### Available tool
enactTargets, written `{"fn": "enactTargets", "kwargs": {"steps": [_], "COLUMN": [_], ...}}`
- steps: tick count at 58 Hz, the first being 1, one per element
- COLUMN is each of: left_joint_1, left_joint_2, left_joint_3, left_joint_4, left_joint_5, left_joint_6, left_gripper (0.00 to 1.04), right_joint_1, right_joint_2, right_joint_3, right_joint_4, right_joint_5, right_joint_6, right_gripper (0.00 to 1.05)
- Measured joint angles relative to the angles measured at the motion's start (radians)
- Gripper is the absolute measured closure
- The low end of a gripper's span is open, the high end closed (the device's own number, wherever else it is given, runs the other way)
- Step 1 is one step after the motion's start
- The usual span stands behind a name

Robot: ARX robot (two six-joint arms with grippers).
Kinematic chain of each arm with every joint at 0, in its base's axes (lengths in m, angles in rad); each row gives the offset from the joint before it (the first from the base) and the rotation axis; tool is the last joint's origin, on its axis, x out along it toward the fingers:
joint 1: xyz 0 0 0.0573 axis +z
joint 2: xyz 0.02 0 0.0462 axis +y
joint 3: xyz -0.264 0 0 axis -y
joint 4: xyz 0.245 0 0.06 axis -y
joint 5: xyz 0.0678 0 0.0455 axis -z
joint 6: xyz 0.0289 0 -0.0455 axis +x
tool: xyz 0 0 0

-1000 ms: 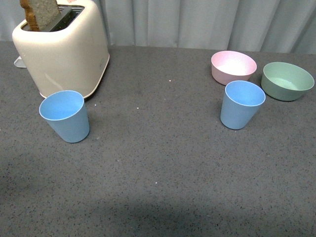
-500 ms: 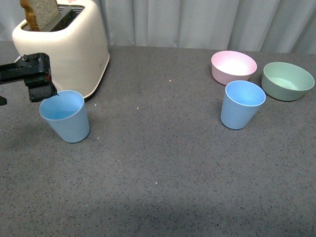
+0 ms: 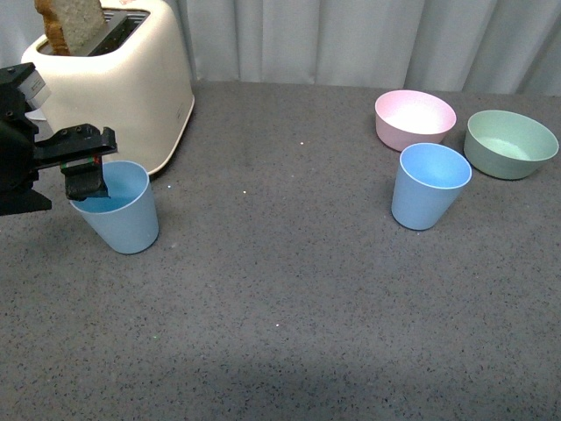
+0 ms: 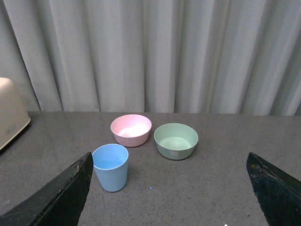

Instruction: Stack blue cups with both arms

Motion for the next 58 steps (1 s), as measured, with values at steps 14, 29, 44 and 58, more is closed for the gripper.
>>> {"fn": "enactTargets", "kwargs": {"steps": [14,29,44,58], "left_joint_1": [-0.022,-0.058,-0.227,-0.343], "left_joint_2": [0.009,-0.005,0.009,0.094], "left_joint_3": [0.026,0.063,0.156,0.254], "left_joint_4": [-0.071,-0.118,-0.167,-0.198], "left_joint_5": [0.002,0.023,-0.005,-0.027], "left_joint_6": [0.002,-0.008,-0.063,-0.126], "left_gripper": [0.87,1.01,1.01,1.01], "right_joint_1": [0.0,0.0,0.0,0.0], "right_joint_2": [0.0,0.0,0.0,0.0], "right_joint_3": [0.0,0.0,0.0,0.0], "right_joint_4": [0.0,0.0,0.0,0.0], "right_joint_5": [0.0,0.0,0.0,0.0], "right_joint_6": [0.0,0.0,0.0,0.0], "right_gripper": [0.1,0.1,0.1,0.1]}}
